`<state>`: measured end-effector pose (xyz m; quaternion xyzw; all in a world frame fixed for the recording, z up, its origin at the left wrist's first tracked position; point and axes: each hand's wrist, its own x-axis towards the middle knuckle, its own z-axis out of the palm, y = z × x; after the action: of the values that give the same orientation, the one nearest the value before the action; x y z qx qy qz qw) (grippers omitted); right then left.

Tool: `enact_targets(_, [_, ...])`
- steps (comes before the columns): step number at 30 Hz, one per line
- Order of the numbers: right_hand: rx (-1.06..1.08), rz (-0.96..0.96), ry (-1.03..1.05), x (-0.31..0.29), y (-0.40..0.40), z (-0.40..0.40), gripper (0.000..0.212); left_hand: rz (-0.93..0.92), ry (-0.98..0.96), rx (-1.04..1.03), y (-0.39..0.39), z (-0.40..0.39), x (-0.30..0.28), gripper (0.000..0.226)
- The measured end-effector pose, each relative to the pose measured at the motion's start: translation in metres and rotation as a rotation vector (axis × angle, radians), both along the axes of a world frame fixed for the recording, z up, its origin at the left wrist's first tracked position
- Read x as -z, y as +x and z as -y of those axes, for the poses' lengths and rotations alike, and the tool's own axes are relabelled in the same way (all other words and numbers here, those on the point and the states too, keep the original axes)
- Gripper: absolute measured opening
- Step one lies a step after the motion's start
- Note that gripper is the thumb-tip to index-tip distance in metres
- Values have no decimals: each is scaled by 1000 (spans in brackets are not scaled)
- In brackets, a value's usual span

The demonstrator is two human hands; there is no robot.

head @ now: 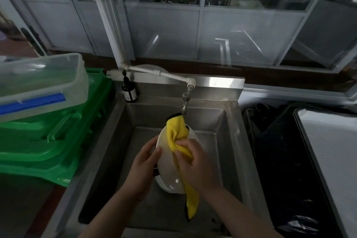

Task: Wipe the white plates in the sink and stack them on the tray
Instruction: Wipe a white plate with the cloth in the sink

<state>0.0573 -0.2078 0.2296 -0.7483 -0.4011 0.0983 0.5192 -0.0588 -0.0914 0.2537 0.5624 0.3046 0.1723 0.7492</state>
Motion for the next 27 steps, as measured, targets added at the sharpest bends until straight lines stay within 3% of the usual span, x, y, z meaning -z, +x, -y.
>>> enact_targets(6, [171, -70, -41, 5, 22, 3, 12, 28, -32, -22, -1, 0, -4, 42])
enact_targets(12, [301, -279, -33, 13, 39, 9, 9, 60, -35, -48, -2, -1, -5, 44])
enact_targets(15, [365, -421, -35, 19, 42, 11, 3, 59, -37, -50, -3, 0, -6, 44])
enact_targets(24, [555, -938, -146, 46, 54, 20, 11, 72, -40, -31, -4, -3, -8, 45])
enact_targets(27, [592, -877, -141, 43, 52, 19, 18, 38, -32, -15, -3, -1, -6, 44])
